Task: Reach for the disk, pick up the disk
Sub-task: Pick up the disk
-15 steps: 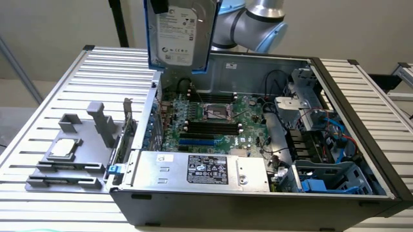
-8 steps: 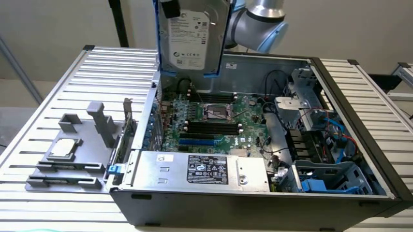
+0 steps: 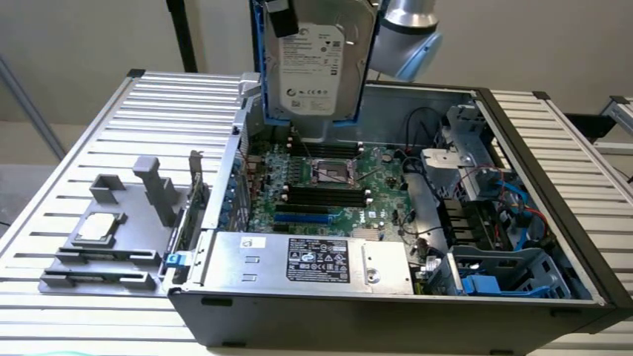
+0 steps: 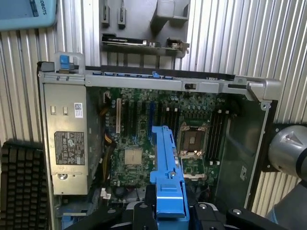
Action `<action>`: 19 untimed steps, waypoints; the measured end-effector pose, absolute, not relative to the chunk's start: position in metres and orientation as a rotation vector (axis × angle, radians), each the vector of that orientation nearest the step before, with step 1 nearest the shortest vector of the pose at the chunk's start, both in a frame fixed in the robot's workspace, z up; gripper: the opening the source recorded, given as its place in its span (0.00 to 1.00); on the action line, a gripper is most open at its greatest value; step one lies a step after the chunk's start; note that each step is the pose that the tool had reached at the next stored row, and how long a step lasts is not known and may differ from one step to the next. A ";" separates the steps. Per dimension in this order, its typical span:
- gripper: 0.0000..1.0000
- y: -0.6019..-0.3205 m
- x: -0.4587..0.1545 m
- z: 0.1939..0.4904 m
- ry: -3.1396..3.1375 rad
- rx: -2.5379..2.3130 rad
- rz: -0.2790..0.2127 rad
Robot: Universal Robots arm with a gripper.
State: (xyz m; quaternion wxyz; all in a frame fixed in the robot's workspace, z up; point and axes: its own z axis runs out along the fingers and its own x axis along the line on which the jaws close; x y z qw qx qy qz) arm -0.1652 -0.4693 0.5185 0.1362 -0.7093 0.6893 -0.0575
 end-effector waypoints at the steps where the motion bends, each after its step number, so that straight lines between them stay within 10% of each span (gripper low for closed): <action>1: 0.33 -0.471 -0.163 0.518 1.994 -2.052 -0.169; 19: 0.33 -0.501 -0.108 0.516 1.982 -2.042 -0.190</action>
